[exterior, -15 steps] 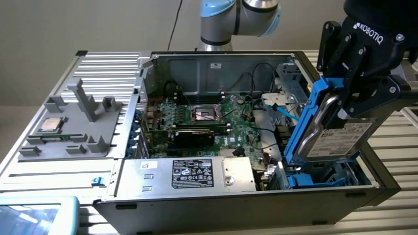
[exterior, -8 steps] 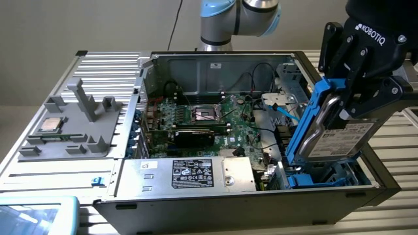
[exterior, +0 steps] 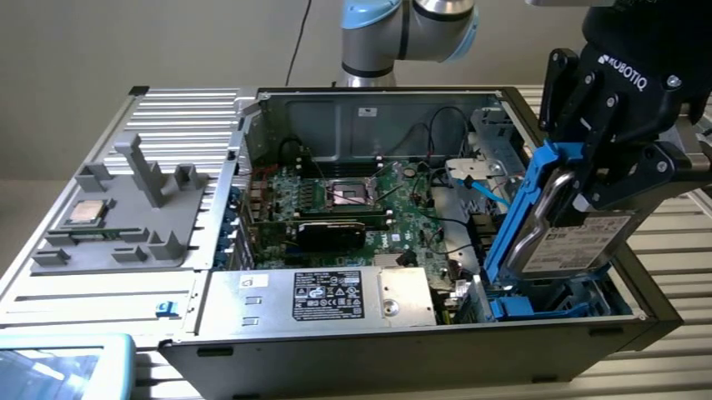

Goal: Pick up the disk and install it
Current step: 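Insert the disk into the insertion slot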

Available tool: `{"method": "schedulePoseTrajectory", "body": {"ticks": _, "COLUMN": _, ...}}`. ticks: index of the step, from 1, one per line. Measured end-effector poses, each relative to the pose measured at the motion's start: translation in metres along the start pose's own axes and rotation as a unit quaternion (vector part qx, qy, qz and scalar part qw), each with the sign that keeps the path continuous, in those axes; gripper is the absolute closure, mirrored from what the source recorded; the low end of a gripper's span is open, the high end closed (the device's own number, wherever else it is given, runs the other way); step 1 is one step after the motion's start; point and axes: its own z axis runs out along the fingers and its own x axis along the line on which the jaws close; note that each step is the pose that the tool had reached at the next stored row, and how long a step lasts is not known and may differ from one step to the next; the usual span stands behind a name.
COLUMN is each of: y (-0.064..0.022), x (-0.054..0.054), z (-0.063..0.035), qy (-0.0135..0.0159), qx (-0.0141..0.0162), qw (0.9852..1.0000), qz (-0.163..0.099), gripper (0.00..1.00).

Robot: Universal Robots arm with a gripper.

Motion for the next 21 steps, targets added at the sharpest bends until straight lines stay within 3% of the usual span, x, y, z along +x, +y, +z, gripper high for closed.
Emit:
{"method": "schedulePoseTrajectory", "body": {"ticks": 5, "y": -0.0051, "x": 0.000, "z": 0.0019, "qy": 0.0001, "qx": -0.0016, "qw": 1.0000, "qz": 0.000, "gripper": 0.63}}
{"method": "schedulePoseTrajectory", "body": {"ticks": 13, "y": -0.0054, "x": 0.000, "z": 0.0045, "qy": 0.0001, "qx": -0.0048, "qw": 1.0000, "qz": 0.000, "gripper": 0.63}}
{"method": "schedulePoseTrajectory", "body": {"ticks": 21, "y": -0.0054, "x": 0.000, "z": 0.0117, "qy": 0.0001, "qx": -0.0049, "qw": 1.0000, "qz": 0.000, "gripper": 0.63}}
